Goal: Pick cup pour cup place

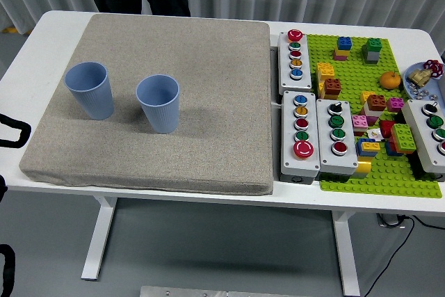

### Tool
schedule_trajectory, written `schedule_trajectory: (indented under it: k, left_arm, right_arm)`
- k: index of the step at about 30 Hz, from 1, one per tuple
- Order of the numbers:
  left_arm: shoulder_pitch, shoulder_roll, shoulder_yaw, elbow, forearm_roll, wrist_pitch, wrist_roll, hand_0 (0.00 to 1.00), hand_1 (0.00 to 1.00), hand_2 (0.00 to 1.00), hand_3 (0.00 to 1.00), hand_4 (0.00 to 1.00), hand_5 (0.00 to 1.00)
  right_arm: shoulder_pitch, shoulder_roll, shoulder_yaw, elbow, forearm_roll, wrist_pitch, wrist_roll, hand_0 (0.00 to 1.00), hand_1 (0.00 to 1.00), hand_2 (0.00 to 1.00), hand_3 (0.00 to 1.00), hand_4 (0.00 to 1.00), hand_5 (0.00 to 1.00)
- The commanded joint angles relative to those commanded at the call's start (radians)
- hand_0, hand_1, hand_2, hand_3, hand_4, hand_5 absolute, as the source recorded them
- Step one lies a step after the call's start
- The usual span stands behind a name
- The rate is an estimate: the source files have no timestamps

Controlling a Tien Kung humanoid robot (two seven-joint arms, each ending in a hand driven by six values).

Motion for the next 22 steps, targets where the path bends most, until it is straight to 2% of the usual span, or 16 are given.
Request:
schedule_trajectory:
  k: [1, 22]
  left_arm:
    - [0.001, 0.0, -0.001, 0.0, 0.001, 0.0, 0.0, 0.75, 0.776, 0.94, 0.976, 0.949, 0.923]
    - [0.006, 0.0, 0.004, -0.003, 0.003, 0.002, 0.0, 0.753, 0.776, 0.937, 0.969, 0.94, 0.92]
  right_arm:
    - [0.0, 0.0, 0.0, 0.0, 0.001, 0.0, 0.0, 0.748, 0.717, 0.736, 0.637, 0.197, 0.408]
    - [-0.005, 0.003, 0.001, 0.0, -0.003, 0.0, 0.0, 0.746, 0.717, 0.736, 0.637, 0.199, 0.404]
